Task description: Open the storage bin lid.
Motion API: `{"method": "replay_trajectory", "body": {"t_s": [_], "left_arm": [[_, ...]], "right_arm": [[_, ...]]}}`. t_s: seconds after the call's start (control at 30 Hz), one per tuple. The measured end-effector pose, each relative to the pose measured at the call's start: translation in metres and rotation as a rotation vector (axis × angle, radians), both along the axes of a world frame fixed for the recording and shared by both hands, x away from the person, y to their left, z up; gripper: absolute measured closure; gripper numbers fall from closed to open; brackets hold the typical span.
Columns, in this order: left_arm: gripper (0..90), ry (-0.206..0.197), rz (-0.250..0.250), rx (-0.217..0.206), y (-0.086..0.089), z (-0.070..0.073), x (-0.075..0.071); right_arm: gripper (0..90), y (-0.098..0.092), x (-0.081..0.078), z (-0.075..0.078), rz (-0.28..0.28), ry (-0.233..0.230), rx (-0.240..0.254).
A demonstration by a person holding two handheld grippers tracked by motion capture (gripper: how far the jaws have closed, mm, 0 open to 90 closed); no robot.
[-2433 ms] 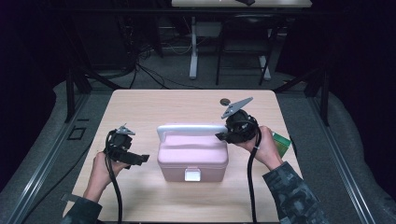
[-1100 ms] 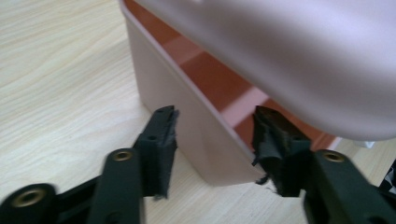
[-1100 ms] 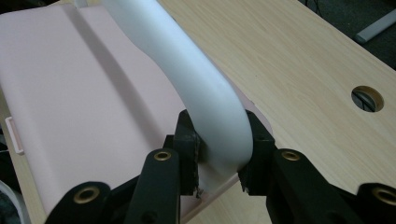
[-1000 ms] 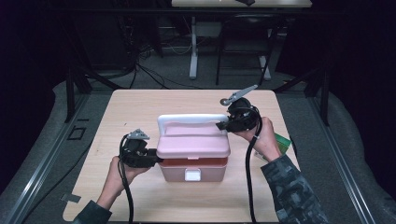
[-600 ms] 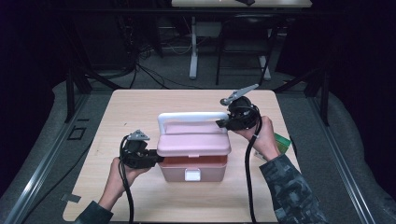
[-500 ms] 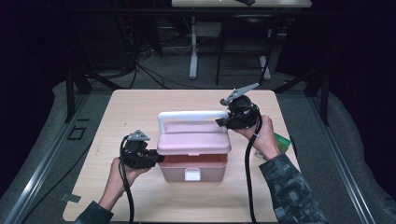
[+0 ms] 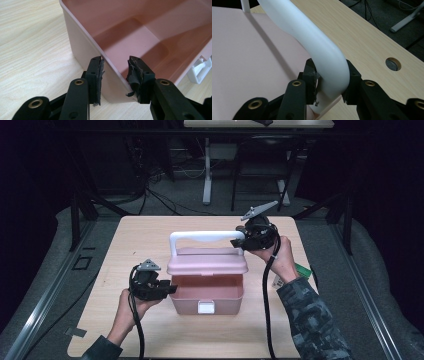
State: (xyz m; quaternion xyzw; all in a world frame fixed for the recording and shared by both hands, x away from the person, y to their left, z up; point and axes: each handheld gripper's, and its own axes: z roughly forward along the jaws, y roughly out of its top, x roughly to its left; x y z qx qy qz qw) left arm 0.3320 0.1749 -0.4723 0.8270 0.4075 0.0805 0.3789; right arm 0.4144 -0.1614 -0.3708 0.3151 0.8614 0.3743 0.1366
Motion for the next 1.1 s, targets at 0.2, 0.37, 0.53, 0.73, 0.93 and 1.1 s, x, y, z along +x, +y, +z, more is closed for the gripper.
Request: {"method": "replay_trajectory", "body": {"t_s": [0.2,0.37,0.53,0.73,0.93,1.1], "left_arm": [[63.6,-0.001,0.001,-0.001,0.0,0.0,0.0],[63.7,-0.004,-0.001,0.003,0.0,0.0,0.0],[63.7,-0.005,0.001,0.003,0.0,0.0,0.0],[63.9,-0.009,0.001,0.006,0.0,0.0,0.0],[63.9,-0.01,0.003,0.006,0.0,0.0,-0.001],[63.9,-0.013,0.0,0.008,0.0,0.0,0.0]], "right_arm": [[68.8,-0.001,0.003,0.001,-0.005,-0.009,0.01],[68.3,-0.001,0.008,0.002,-0.01,-0.01,0.019],[67.5,-0.001,0.013,0.004,-0.017,-0.009,0.02],[67.0,-0.001,0.019,0.005,-0.026,-0.015,0.027],[66.6,-0.001,0.023,0.005,-0.038,-0.023,0.036],[66.2,-0.001,0.028,0.005,-0.046,-0.025,0.039]]}}
